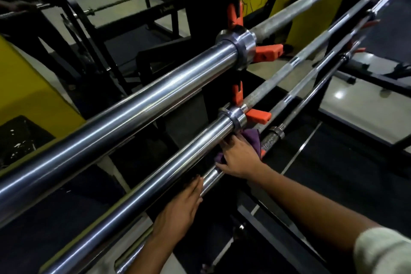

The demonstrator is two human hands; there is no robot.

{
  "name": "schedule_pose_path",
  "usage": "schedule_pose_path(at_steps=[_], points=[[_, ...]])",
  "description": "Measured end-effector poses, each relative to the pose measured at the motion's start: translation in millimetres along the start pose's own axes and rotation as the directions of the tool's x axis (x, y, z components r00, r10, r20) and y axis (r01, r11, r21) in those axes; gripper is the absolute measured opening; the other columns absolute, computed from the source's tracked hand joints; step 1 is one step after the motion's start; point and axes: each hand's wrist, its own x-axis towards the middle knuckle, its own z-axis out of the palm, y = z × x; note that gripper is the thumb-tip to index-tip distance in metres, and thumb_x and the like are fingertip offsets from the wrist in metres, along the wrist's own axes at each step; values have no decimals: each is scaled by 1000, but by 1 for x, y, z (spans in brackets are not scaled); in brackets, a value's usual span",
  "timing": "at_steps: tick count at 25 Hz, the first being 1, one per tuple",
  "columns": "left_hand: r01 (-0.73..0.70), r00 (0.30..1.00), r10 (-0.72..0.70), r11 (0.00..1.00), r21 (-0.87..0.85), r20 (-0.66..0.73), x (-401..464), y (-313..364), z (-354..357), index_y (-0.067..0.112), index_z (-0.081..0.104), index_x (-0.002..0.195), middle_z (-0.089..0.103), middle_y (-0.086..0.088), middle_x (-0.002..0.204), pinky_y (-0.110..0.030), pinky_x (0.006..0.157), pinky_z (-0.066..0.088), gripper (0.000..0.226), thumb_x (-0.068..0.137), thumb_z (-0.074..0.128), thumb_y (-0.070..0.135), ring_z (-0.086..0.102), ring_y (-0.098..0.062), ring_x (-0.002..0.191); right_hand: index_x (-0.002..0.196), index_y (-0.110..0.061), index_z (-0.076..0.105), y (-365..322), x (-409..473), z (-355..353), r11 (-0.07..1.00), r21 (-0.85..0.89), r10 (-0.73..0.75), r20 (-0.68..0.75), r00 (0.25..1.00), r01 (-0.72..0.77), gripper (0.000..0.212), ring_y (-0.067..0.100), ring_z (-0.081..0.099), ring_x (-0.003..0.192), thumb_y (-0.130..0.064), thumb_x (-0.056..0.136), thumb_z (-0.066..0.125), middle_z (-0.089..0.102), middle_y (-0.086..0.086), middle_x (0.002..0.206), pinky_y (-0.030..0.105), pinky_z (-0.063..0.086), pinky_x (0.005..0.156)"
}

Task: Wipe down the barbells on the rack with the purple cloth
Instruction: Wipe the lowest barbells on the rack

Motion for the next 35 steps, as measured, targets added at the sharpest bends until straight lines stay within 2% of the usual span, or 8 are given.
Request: schedule_pose_path(at_steps=[7, 13, 16, 19, 22, 24, 30, 35], points=[[-3, 999, 2, 1000, 19, 52, 3, 2, -6, 28, 20, 158, 17, 13, 164, -20, 110, 37, 57, 104, 25, 46, 37, -8, 143, 143, -16, 52, -29, 44, -35, 983, -160, -29, 329, 944, 86, 57, 29, 36, 146, -49, 101, 31, 47, 10, 152, 41, 23, 121], [17, 997, -10, 995, -96, 75, 5, 0, -9, 35, 10, 156, 8, 21, 163, -25, 111, 38, 56, 105, 28, 48, 29, -3, 145, 145, -9, 46, -15, -26, 30, 908, 403, 247, -296, 923, -114, 66, 23, 35, 145, -45, 91, 56, 49, 9, 149, 41, 14, 125], [24, 997, -15, 993, -118, 73, 4, -1, -10, 36, 14, 157, 8, 25, 163, -25, 110, 39, 58, 103, 29, 51, 28, 0, 144, 154, -16, 33, -45, -64, 54, 658, 749, 436, -297, 850, -76, 63, 11, 9, 155, -37, 100, 56, 16, -8, 166, 32, 5, 127], [25, 997, -16, 992, -123, 74, 3, 1, -12, 41, 10, 155, 6, 28, 162, -21, 112, 35, 57, 105, 36, 41, 23, 5, 144, 144, -21, 42, -64, -83, 63, 128, 983, 725, -1, 689, -134, 54, 19, 41, 144, -51, 100, 52, 44, 1, 154, 38, 34, 119], [34, 996, -23, 992, -120, 87, 2, 4, -13, 45, 6, 154, 6, 29, 162, -15, 111, 30, 56, 103, 29, 47, 20, 8, 144, 137, -18, 53, -49, -79, 68, -502, 864, 812, 451, 371, 48, 45, 35, 62, 118, -45, 101, 53, 65, 17, 129, 43, 50, 101], [36, 996, -28, 993, -112, 80, 2, 5, -13, 41, 8, 155, 10, 26, 162, -11, 110, 26, 56, 103, 29, 48, 21, 8, 144, 130, -9, 63, -27, -62, 67, -760, 603, 640, 634, 433, 242, 52, 34, 68, 104, -48, 97, 55, 71, 18, 119, 49, 52, 101], [50, 995, -43, 996, -80, 88, 3, 7, -19, 41, 14, 157, 12, 27, 162, -11, 109, 28, 57, 105, 38, 40, 19, 11, 144, 77, -19, 63, -28, -12, 56, -832, 467, 553, 737, 388, 298, 36, 19, 62, 66, -46, 96, 49, 68, 0, 61, 18, 50, 48], [67, 994, -59, 994, -81, 96, 3, 10, -21, 38, 15, 157, 15, 23, 163, -9, 111, 24, 57, 105, 36, 41, 19, 10, 145, 83, -18, 62, -33, -21, 39, -805, 567, 572, 670, 473, 172, 40, 14, 62, 70, -49, 100, 44, 68, 0, 74, 21, 51, 55]])
